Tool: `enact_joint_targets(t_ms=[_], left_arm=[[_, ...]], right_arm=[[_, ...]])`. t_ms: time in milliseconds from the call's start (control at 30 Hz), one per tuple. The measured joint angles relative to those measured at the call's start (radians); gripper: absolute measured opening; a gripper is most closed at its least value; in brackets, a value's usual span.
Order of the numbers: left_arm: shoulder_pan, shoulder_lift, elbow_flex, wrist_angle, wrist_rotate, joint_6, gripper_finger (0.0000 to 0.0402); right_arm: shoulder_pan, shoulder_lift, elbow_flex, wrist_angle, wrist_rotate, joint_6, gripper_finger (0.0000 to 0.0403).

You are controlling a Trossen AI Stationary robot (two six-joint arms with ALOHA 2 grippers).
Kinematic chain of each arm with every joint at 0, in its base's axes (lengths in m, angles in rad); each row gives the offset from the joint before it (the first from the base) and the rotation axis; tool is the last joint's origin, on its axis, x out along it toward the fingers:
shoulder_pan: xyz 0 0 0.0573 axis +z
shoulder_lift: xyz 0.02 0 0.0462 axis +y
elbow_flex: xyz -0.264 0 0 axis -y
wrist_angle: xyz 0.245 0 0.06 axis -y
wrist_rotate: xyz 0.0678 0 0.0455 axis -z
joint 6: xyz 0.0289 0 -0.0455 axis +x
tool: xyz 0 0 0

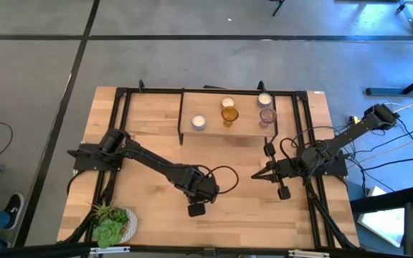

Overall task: Pick & Place candle stick holders
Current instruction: Put the violet candle holder on the shelf aligned with the light blue candle

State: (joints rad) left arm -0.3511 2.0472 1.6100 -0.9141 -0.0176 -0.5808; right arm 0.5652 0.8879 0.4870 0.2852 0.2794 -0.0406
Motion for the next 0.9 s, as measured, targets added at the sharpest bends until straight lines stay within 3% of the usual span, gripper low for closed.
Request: enact_joint_targets(t_ms=[100, 267, 433, 700, 900], left_arm=[[0.004, -0.005, 0.003, 0.001, 0.018, 0.002, 0.0021], [0.014, -0.006, 0.009, -0.011, 0.055, 0.002, 0.0020], [0.021, -0.007, 0.100, -0.135, 0.072, 0.013, 0.0020], [0.075, -0.008, 0.433, -0.465, 0.069, 0.079, 0.0020], [0.216, -0.021, 0.750, -0.632, 0.046, 0.088, 0.0020]], right_arm=[[0.000, 0.000, 0.000, 0.000, 0.000, 0.000, 0.0005], [0.000, 0.000, 0.000, 0.001, 0.000, 0.000, 0.0005], [0.000, 0.000, 0.000, 0.000, 0.000, 0.000, 0.0005], [0.000, 0.000, 0.000, -0.006, -0.001, 0.000, 0.0005], [0.000, 0.000, 0.000, -0.006, -0.003, 0.000, 0.0005]])
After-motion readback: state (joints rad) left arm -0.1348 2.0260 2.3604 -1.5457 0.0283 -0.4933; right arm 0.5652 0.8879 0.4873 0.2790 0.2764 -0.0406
